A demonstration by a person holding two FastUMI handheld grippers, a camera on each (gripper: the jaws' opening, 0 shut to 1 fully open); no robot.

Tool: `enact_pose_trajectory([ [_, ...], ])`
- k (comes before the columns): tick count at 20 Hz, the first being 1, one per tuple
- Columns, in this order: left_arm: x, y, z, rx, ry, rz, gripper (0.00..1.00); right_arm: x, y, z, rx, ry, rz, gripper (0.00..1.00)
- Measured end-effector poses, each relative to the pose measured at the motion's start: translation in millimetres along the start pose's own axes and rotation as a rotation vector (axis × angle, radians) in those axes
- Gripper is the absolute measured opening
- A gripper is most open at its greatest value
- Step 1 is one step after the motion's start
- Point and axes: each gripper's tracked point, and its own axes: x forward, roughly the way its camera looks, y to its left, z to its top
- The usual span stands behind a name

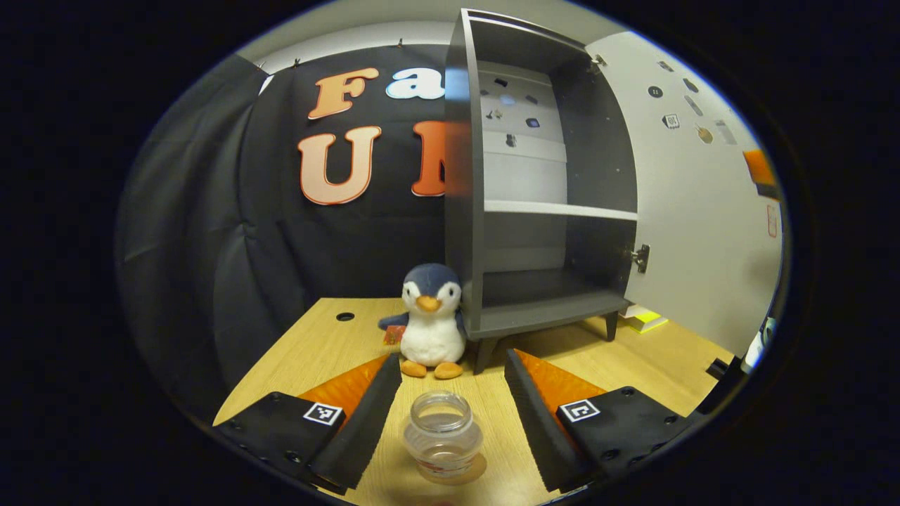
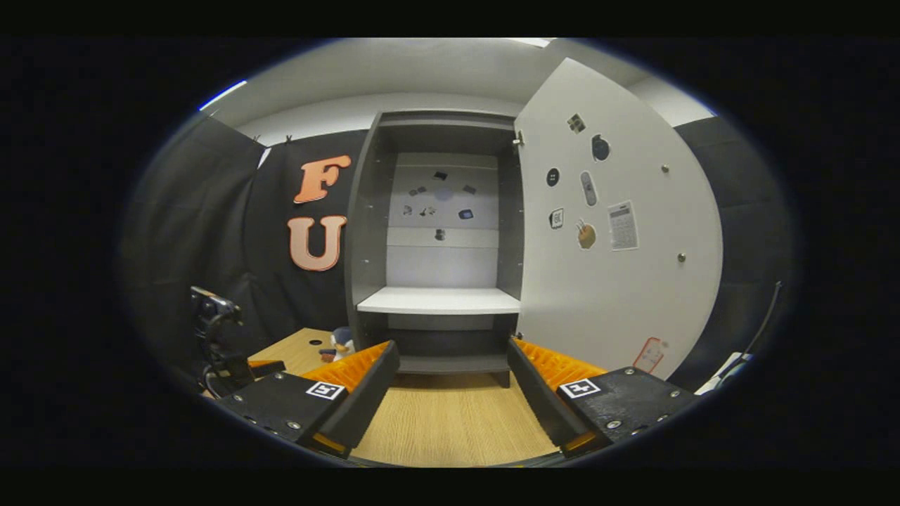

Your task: Open the cabinet door with the right hand, grasp the bottle in the cabinet with the left hand and place it on the coaster, then close the cabinet door with the right hand.

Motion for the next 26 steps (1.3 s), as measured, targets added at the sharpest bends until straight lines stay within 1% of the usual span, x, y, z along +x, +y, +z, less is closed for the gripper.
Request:
enact_pose_trajectory([
  [1, -3.7, -1.1, 13.1, -0.005, -0.019, 0.003, 0.96, -1.0, -5.0, 2.1, 0.000, -0.005, -0.007, 0.98],
  [2, -7.8, -1.6, 25.5, -0.011, -0.036, 0.007, 0.96, -3.1, -9.6, 4.4, -0.002, -0.010, -0.012, 0.93],
  [5, -17.7, -4.0, 55.4, -0.017, -0.070, 0.011, 0.96, -7.8, -23.6, 13.8, -0.012, -0.036, -0.028, 0.93],
  [8, -25.3, -6.6, 80.0, -0.009, -0.098, 0.017, 0.96, -14.8, -34.0, 21.6, -0.009, -0.057, -0.035, 0.98],
  [9, -28.7, -7.0, 87.2, -0.007, -0.105, 0.020, 0.96, -16.7, -37.1, 25.3, -0.006, -0.063, -0.038, 0.95],
  [10, -31.8, -8.7, 94.0, -0.007, -0.113, 0.021, 0.96, -18.5, -41.4, 27.2, -0.002, -0.069, -0.043, 0.95],
  [13, -40.2, -14.5, 110.3, -0.015, -0.125, 0.026, 0.97, -24.5, -53.1, 34.6, 0.008, -0.084, -0.054, 0.95],
  [14, -41.1, -16.2, 115.8, -0.023, -0.132, 0.025, 0.96, -26.7, -56.3, 36.7, 0.009, -0.088, -0.056, 0.95],
  [15, -43.9, -18.0, 119.6, -0.029, -0.137, 0.028, 0.97, -28.7, -59.9, 38.8, 0.009, -0.092, -0.058, 0.95],
  [17, -47.1, -20.3, 128.0, -0.032, -0.147, 0.036, 0.96, -33.0, -67.2, 44.0, 0.005, -0.099, -0.063, 0.95],
  [18, -48.9, -21.4, 131.7, -0.031, -0.148, 0.040, 0.96, -36.3, -70.9, 46.1, 0.003, -0.100, -0.064, 0.97],
  [20, -52.8, -23.2, 139.2, -0.030, -0.153, 0.044, 0.96, -43.8, -79.4, 53.7, 0.006, -0.105, -0.067, 0.95],
  [23, -56.6, -25.5, 148.8, -0.026, -0.167, 0.053, 0.96, -58.4, -104.6, 66.4, 0.001, -0.111, -0.086, 0.95],
  [26, -60.0, -28.5, 154.8, -0.026, -0.178, 0.066, 0.96, -73.1, -140.0, 72.0, -0.018, -0.096, -0.134, 0.95],
])
